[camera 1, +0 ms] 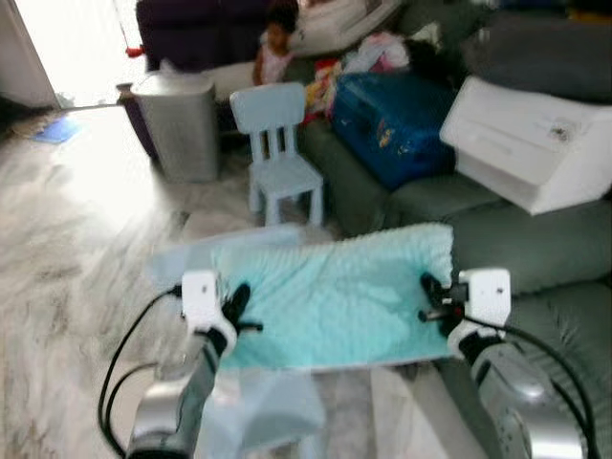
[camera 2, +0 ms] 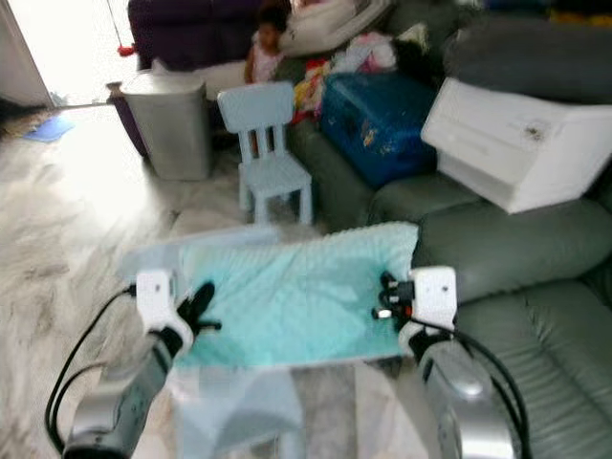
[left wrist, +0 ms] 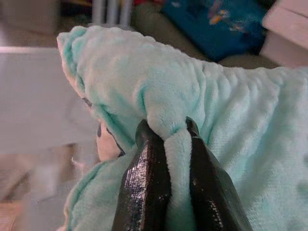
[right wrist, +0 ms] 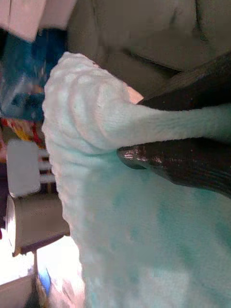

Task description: Move the pillow to the sofa

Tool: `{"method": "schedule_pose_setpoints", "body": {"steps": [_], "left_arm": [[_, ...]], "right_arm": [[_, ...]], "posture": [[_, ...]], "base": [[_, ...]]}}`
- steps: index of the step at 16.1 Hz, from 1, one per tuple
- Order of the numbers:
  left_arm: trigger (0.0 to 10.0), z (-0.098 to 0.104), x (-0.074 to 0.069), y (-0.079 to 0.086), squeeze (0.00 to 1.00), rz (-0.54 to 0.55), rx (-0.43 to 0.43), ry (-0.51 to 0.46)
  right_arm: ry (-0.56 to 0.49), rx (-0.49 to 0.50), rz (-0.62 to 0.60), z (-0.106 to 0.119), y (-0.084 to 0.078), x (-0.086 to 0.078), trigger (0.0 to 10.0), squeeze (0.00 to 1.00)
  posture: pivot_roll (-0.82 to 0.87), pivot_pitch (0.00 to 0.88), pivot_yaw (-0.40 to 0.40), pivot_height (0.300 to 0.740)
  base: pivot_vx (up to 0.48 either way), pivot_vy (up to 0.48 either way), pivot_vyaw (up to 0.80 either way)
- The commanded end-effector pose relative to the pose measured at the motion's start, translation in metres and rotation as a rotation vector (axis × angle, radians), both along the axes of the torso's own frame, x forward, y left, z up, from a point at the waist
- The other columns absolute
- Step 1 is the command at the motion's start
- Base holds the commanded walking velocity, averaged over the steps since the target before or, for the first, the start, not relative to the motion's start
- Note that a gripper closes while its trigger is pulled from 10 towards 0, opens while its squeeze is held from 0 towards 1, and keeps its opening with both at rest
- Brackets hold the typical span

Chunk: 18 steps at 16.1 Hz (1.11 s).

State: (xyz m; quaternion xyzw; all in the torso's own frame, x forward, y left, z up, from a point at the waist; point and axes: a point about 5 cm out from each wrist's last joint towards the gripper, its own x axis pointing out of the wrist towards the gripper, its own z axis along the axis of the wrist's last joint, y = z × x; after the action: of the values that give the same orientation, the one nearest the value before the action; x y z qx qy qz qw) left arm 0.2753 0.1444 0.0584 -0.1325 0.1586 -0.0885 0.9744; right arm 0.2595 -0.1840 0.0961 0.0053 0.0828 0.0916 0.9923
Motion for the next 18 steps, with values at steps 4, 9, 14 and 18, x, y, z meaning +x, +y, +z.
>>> {"method": "schedule_pose_setpoints", "body": {"steps": [4, 9, 14, 18], "left_arm": [[10.0, 0.004, 0.002, 0.0029, 0.0, 0.004, 0.002, -0.013], [10.0, 0.0025, 0.0023, 0.0015, 0.0, -0.002, -0.001, -0.004], [10.0, 0.0038, 0.0031, 0.0001, 0.0, -0.003, -0.001, -0.016], [10.0, 0.0049, 0.0039, 0.0001, 0.0, -0.008, 0.004, -0.026]], "right_arm": [[-0.047, -0.005, 0.013, 0.0103, 0.0022, 0.0037, 10.0, 0.0], [-0.047, -0.01, 0.016, 0.0103, 0.0018, 0.0045, 10.0, 0.0], [-0.05, -0.013, 0.02, 0.0107, 0.0014, 0.0051, 10.0, 0.0], [-0.042, -0.011, 0.02, 0.0102, 0.002, 0.0056, 10.0, 0.0]], "posture": [[-0.2, 0.005, 0.01, 0.74], [-0.2, 0.001, 0.005, 0.74], [-0.21, 0.0, 0.005, 0.74], [-0.21, 0.0, 0.005, 0.74]], "base": [[0.0, 0.467, 0.0], [0.0, 0.466, 0.0], [0.0, 0.422, 0.0], [0.0, 0.0, 0.0]]}}
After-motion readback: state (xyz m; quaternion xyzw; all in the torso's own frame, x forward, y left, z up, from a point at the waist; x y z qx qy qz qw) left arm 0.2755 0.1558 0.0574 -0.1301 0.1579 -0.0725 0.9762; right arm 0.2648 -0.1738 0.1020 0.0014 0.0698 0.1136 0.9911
